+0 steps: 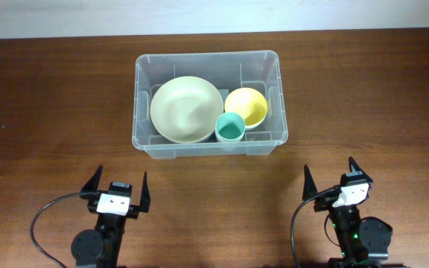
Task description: Pack container
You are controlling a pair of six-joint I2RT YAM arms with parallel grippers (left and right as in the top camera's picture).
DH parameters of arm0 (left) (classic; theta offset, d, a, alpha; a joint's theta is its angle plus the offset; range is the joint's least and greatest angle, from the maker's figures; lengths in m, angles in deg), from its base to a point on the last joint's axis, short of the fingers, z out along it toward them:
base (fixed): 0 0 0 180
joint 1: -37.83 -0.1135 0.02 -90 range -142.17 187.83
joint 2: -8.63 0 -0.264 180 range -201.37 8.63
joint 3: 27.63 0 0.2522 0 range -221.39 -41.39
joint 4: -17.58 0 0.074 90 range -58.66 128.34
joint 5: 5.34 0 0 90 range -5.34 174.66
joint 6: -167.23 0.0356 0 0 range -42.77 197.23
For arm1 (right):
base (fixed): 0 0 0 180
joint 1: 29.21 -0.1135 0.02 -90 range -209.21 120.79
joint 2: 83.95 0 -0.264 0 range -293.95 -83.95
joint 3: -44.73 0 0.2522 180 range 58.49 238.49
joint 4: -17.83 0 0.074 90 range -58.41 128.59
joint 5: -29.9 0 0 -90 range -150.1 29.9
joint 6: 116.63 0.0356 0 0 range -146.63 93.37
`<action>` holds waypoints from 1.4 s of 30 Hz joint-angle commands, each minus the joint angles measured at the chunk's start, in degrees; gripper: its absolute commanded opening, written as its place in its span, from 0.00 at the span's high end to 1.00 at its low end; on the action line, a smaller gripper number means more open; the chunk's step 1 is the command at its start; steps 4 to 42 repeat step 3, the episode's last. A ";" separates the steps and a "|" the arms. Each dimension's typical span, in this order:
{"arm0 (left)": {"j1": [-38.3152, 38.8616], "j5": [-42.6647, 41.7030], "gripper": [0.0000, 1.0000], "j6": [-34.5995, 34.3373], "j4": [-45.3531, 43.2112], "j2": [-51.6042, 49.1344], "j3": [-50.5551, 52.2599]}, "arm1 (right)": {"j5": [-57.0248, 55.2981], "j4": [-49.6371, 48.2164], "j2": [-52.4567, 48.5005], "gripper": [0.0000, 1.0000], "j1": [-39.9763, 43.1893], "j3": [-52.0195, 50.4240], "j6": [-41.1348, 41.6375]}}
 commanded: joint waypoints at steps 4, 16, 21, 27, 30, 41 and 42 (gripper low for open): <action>-0.33 0.22 0.00 0.44 0.07 0.37 0.33 | -0.55 0.44 0.59 0.01 -0.52 -0.26 -0.37; -0.33 0.22 0.00 0.44 0.07 0.37 0.33 | -0.55 0.44 0.59 0.01 -0.52 -0.26 -0.37; -0.33 0.22 0.00 0.44 0.07 0.37 0.33 | -0.55 0.44 0.59 0.01 -0.52 -0.26 -0.37; -0.33 0.22 0.00 0.44 0.07 0.37 0.33 | -0.55 0.44 0.59 0.01 -0.52 -0.26 -0.37; -0.33 0.22 0.00 0.44 0.07 0.37 0.33 | -0.55 0.44 0.59 0.01 -0.52 -0.26 -0.37; -0.33 0.22 0.00 0.44 0.07 0.37 0.33 | -0.55 0.44 0.59 0.01 -0.52 -0.26 -0.37; -0.33 0.22 0.00 0.44 0.07 0.37 0.33 | -0.55 0.44 0.59 0.01 -0.52 -0.26 -0.37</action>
